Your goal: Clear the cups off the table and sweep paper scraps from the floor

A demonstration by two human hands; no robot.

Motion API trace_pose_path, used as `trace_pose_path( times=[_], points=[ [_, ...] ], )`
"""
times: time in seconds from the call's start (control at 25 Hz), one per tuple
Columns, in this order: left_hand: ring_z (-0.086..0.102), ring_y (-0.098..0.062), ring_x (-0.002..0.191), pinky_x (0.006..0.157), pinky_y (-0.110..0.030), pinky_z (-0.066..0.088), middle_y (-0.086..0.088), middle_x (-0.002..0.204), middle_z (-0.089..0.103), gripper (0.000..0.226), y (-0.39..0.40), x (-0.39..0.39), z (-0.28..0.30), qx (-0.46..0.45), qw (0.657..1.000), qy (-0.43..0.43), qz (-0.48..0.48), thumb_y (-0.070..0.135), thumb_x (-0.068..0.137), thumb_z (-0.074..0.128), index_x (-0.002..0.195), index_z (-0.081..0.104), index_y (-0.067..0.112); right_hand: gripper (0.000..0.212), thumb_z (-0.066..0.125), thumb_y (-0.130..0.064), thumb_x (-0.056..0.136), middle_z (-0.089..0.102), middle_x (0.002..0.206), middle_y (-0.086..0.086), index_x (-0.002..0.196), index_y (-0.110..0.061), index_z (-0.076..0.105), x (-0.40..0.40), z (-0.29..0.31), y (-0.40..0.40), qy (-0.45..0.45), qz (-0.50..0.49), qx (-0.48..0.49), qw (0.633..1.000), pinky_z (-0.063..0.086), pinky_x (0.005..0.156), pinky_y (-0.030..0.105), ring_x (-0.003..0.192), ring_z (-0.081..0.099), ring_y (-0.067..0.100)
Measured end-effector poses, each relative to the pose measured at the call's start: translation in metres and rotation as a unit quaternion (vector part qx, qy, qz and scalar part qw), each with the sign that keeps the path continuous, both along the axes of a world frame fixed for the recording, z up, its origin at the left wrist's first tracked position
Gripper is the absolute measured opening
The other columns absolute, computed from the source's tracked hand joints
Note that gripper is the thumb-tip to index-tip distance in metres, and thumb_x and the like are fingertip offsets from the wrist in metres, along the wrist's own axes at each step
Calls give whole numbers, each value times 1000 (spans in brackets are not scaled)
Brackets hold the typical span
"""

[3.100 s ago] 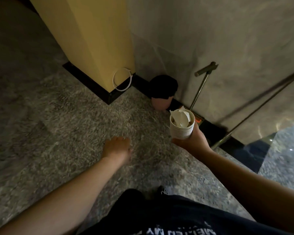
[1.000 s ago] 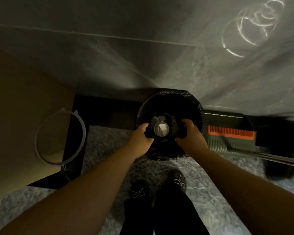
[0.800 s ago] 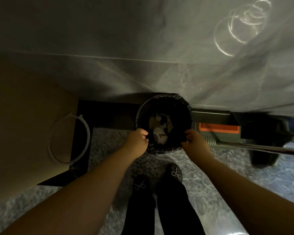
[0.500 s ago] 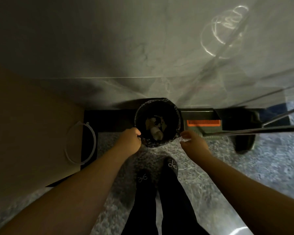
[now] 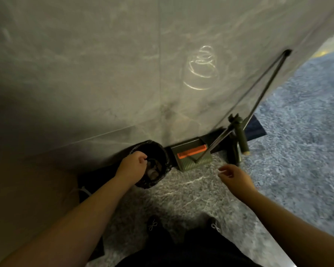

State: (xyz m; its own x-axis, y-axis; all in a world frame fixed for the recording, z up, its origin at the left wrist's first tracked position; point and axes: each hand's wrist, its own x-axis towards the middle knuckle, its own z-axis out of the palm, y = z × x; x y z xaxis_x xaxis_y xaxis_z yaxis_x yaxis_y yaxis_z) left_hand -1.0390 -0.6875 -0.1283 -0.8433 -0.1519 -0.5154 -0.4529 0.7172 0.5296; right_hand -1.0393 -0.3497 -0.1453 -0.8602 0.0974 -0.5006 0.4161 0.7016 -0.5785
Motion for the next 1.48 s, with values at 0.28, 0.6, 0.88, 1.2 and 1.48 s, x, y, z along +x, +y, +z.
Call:
trace_pose_path(
  times=[0.28,0.6,0.88,1.2,1.48],
  points=[
    [58,-17,100,81,-27,43,5,106,61,26,147,-42,51,53,995,81,-13,31,96,55,120,57,20,15,64,-23,87,66,86,-8,100,-30,61,-29,29,125,27,-20,-5,999,44,57,23,78,63,10],
    [46,-24,127,92,-33,42,-4,144,43,67,288,-89,39,33,994,92,49,46,87,65,143,34,26,27,62,-22,90,63,92,-12,112,-35,52,-106,56,237,65,31,-39,997,40,50,16,77,60,1],
    [50,-30,123,83,-30,43,-11,145,42,88,314,-134,17,38,997,51,50,36,86,70,152,13,25,36,63,-19,89,62,94,-8,122,-27,50,-167,59,261,67,28,-55,996,46,61,23,81,60,7],
    [58,-25,109,86,-35,50,-6,133,55,57,319,-161,6,30,993,95,63,38,93,58,143,30,36,35,61,-19,91,61,94,-9,123,-28,50,-239,55,267,71,22,-82,994,42,55,17,80,58,1],
    [70,-15,63,91,-48,51,7,91,62,59,341,-185,-4,8,986,-19,168,60,87,53,137,31,37,36,60,-19,92,60,98,-8,125,-27,48,-313,40,283,53,60,-101,992,43,48,11,81,60,3]
  ],
)
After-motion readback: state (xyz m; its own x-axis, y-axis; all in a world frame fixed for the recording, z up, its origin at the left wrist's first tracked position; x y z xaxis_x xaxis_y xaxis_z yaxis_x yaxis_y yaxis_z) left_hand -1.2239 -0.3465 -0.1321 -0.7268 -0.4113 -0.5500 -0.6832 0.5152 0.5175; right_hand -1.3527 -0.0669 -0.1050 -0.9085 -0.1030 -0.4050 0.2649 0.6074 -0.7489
